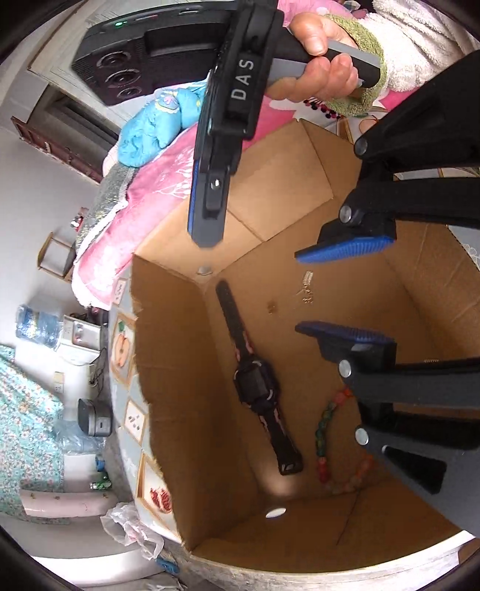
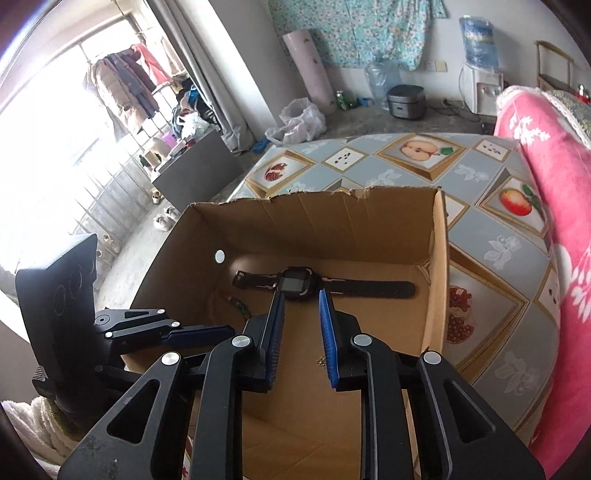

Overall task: Organize jewelry
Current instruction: 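Open the right gripper to drop the gold charm into the box, then move the right gripper down to the pink-and-orange bead bracelet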

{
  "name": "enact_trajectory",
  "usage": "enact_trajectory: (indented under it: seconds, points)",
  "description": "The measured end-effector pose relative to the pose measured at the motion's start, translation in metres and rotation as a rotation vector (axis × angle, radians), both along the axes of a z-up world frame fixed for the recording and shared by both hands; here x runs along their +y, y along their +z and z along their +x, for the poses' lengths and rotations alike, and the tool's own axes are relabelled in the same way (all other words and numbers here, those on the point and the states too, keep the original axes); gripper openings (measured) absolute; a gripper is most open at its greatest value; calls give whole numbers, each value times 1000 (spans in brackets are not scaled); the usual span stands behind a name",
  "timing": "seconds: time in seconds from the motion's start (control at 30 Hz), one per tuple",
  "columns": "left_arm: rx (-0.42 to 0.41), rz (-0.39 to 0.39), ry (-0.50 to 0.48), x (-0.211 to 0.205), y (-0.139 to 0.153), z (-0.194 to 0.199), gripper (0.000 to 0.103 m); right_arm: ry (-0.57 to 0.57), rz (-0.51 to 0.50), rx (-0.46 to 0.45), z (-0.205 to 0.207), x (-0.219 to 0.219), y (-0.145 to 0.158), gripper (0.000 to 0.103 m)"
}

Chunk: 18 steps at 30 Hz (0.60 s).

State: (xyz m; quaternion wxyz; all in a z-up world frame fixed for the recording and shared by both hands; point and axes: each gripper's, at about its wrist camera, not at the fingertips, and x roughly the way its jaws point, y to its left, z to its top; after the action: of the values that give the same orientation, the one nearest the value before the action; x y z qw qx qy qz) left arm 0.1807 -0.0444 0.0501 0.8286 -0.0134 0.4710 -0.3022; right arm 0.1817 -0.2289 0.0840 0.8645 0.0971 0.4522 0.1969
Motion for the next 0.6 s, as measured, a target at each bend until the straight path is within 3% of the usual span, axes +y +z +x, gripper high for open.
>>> enact_trajectory:
  seconds: [0.13, 0.3, 0.43, 0.6]
  points:
    - [-40, -46, 28, 14, 17, -6, 32, -23, 12, -44, -10, -10, 12, 22]
    - [-137, -91, 56, 36, 45, -31, 33, -55, 29, -124, -39, -23, 35, 31]
    - [-248, -94, 58, 58, 64, -71, 41, -82, 44, -202, -76, -34, 53, 36]
    - [-290, -81, 49, 84, 63, -115, 49, -106, 44, -241, -119, -40, 53, 38]
